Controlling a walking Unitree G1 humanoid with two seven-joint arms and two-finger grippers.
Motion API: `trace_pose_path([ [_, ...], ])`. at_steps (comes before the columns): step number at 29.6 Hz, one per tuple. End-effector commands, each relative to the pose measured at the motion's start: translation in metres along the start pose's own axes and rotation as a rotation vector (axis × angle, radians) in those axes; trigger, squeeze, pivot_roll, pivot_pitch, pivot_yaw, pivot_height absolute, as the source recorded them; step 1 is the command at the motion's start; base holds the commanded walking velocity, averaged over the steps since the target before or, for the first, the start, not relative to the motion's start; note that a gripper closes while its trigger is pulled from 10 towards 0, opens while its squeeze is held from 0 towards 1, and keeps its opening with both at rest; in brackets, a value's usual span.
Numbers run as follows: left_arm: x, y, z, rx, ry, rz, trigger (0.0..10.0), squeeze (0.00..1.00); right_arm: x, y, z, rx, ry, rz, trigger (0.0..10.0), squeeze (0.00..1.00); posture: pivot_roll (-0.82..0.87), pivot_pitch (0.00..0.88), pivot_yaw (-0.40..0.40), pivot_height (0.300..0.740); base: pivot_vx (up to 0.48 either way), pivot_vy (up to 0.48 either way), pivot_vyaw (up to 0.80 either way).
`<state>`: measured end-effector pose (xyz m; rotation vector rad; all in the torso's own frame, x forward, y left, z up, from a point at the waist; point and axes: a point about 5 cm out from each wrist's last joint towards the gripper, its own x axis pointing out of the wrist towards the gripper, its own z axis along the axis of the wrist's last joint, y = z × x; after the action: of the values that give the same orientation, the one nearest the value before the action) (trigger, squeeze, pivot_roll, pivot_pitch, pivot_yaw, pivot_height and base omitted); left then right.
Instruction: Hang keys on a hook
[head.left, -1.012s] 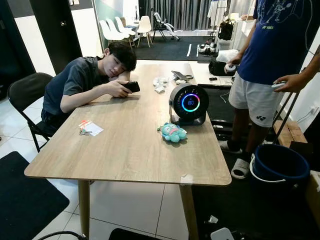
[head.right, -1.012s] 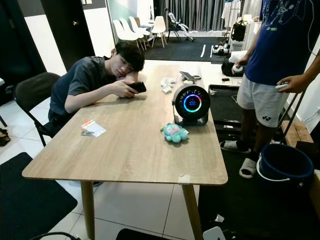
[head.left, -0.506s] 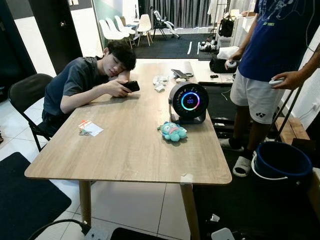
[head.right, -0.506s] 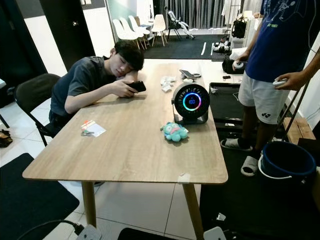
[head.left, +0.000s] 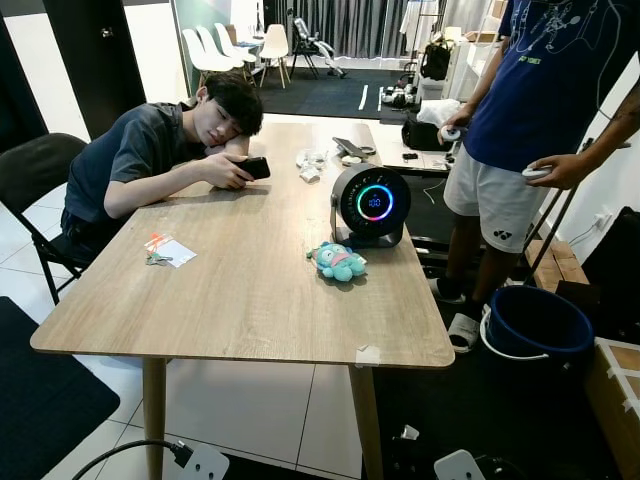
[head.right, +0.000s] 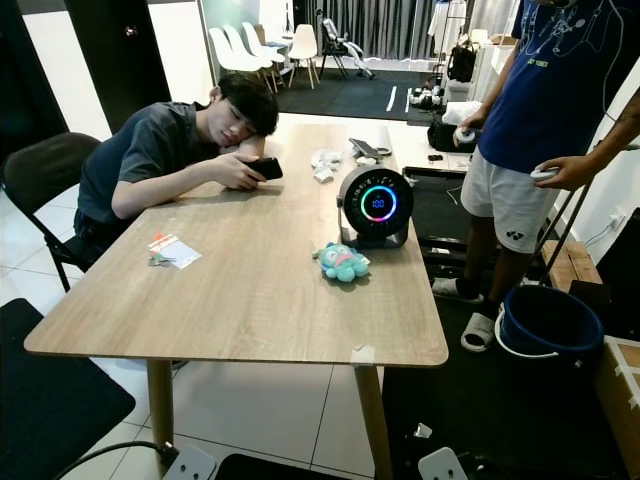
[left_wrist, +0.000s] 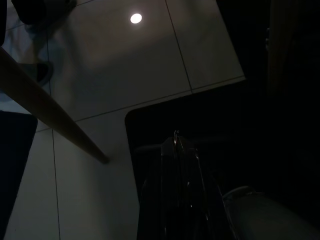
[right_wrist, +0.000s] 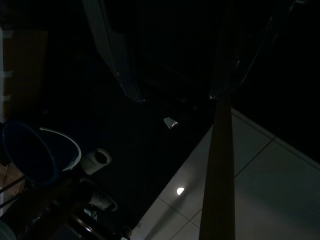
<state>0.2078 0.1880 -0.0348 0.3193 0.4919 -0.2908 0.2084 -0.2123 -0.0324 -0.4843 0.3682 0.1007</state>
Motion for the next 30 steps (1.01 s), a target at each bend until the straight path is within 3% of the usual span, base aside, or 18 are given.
trace_pose_path([
  [1, 0.000, -0.003, -0.003, -0.025, 0.017, 0.001, 10.0, 0.00, -0.003, 0.006, -0.003, 0.005, 0.014, 0.012, 10.0, 0.00, 0.01, 0.106, 0.001, 0.740, 0.000, 0.000, 0.00],
  [7, -0.001, 0.008, 0.002, -0.019, -0.005, 0.024, 10.0, 0.00, 0.001, 0.021, 0.004, 0.023, -0.004, 0.056, 10.0, 0.00, 0.04, 0.118, -0.025, 0.740, 0.000, 0.000, 0.00],
  [13, 0.003, 0.009, 0.013, -0.009, -0.030, 0.037, 10.0, 0.00, 0.005, 0.016, 0.007, 0.012, -0.012, 0.080, 10.0, 0.00, 0.10, 0.108, -0.016, 0.740, 0.000, 0.000, 0.00],
  [15, 0.005, 0.005, 0.016, 0.001, -0.033, 0.007, 10.0, 0.00, 0.006, 0.009, 0.004, 0.016, 0.008, 0.027, 10.0, 0.00, 0.08, 0.118, 0.036, 0.740, 0.000, 0.000, 0.00],
  [21, 0.005, 0.003, 0.015, 0.040, -0.030, -0.045, 10.0, 0.00, 0.005, 0.010, 0.005, 0.048, 0.006, -0.023, 10.0, 0.00, 0.05, 0.117, 0.054, 0.740, 0.000, 0.000, 0.00],
  [26, 0.002, 0.017, 0.011, 0.025, -0.015, -0.002, 10.0, 0.00, 0.002, 0.029, 0.008, 0.047, -0.012, 0.032, 10.0, 0.00, 0.06, 0.102, 0.027, 0.740, 0.000, 0.000, 0.00],
  [30, 0.000, 0.021, 0.009, -0.015, -0.007, 0.045, 10.0, 0.00, 0.005, 0.032, 0.012, 0.025, -0.028, 0.069, 10.0, 0.00, 0.07, 0.103, 0.025, 0.740, 0.000, 0.000, 0.00],
])
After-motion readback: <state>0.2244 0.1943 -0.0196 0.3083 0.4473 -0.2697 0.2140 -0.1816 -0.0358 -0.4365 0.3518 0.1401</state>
